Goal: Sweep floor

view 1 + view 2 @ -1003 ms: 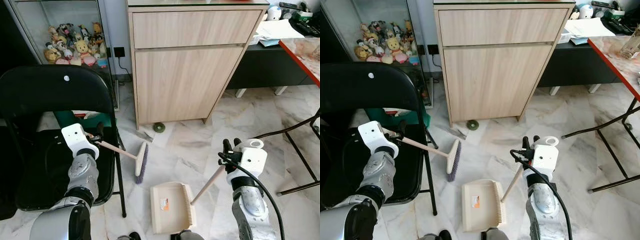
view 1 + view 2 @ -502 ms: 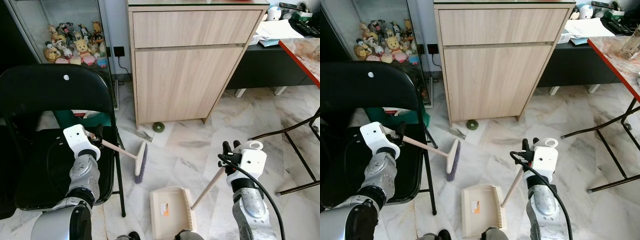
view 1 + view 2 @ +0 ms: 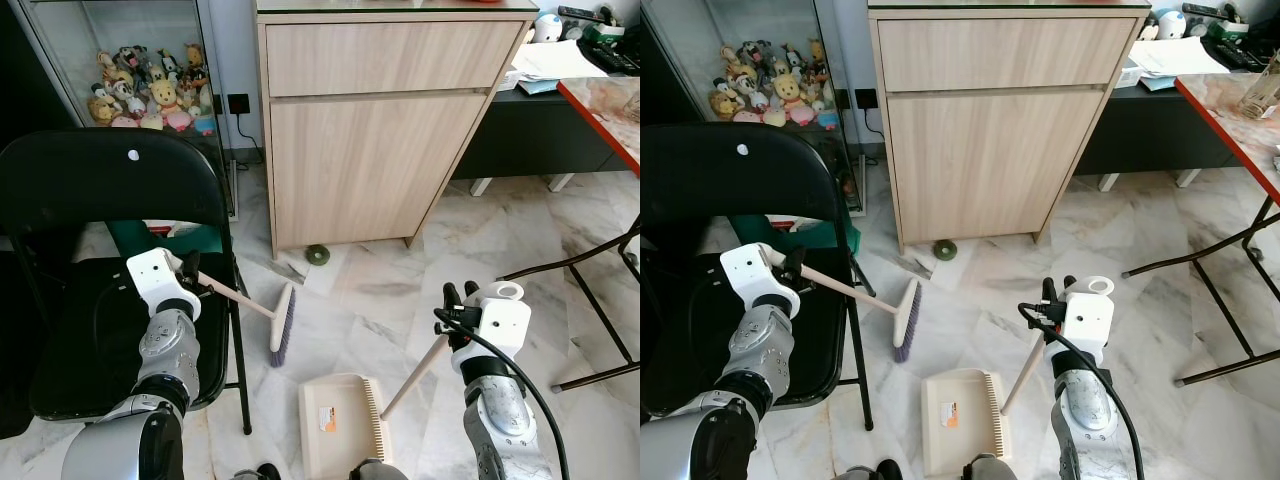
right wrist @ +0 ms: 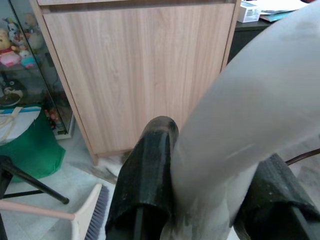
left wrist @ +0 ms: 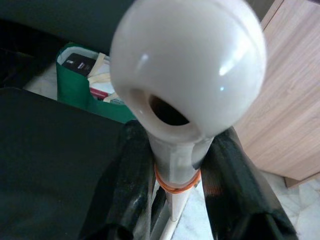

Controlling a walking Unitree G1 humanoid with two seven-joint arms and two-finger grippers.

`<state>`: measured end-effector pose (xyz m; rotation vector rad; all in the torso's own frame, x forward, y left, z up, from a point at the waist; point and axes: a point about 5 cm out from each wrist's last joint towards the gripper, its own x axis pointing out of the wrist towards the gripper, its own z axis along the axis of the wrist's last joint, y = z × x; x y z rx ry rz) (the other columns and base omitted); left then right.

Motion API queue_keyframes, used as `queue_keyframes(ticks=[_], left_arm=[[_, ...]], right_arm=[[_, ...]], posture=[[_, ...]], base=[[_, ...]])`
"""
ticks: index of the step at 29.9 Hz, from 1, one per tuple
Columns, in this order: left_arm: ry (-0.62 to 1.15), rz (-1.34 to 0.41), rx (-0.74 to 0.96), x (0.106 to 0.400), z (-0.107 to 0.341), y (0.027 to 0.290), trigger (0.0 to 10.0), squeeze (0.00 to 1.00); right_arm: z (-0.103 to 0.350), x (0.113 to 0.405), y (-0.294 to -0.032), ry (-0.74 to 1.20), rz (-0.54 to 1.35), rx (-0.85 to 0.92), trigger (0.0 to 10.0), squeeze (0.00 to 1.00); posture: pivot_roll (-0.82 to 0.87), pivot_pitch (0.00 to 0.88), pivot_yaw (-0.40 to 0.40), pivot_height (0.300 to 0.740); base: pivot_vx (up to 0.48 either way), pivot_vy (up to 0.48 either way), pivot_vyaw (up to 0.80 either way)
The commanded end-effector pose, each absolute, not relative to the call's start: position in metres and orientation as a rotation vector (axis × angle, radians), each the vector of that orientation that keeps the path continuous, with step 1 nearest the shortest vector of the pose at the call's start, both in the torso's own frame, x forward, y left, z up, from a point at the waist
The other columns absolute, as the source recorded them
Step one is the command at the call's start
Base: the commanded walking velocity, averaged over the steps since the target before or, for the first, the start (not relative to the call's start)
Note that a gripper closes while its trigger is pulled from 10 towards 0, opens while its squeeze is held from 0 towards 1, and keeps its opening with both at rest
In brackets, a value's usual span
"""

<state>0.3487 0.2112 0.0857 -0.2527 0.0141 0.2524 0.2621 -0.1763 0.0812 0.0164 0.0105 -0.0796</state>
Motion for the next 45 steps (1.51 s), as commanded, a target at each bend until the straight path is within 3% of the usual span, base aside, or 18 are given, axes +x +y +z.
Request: queue_keyframes(ticks=[1,14,15,16,17,32,45], left_arm=[[0.042,0.243,-0.236,0.345,0.079,0.209,0.0,0.0],[0.022,0.19,-0.274,0.347,0.081,0.202,0.0,0.0],[0.012,0.17,-0.273,0.347,0.082,0.2,1.5,0.0],[-0.003,0.151,-0.267,0.348,0.084,0.198,9.0,0.0],[-0.041,0.117,-0.267,0.348,0.089,0.196,10.0,0.0],[-0.262,0.007,-0.14,0.326,0.123,0.186,10.0,0.0],[-0.207,-0.001,-0.103,0.314,0.118,0.18,10.0,0.0]], right_arm=[[0.09,0.264,-0.177,-0.023,-0.081,0.013,10.0,0.0],[0.089,0.27,-0.178,-0.025,-0.09,0.009,10.0,0.0],[0.089,0.271,-0.179,-0.025,-0.097,0.006,10.0,0.0],[0.089,0.273,-0.18,-0.025,-0.106,0.002,10.0,0.0],[0.09,0.276,-0.182,-0.026,-0.125,-0.002,10.0,0.0],[0.099,0.302,-0.194,-0.054,-0.258,-0.062,10.0,0.0],[0.102,0.314,-0.189,-0.076,-0.26,-0.048,10.0,0.0]], posture=[[-0.23,0.145,-0.072,0.74],[-0.21,0.117,-0.057,0.74],[-0.2,0.113,-0.054,0.74],[-0.2,0.111,-0.053,0.74],[-0.19,0.104,-0.05,0.74],[-0.1,0.065,-0.029,0.74],[-0.07,0.065,-0.034,0.74]], base=[[0.0,0.0,0.0],[0.0,0.0,0.0],[0.0,0.0,0.0],[0.0,0.0,0.0],[0.0,0.0,0.0],[0.0,0.0,0.0],[0.0,0.0,0.0]])
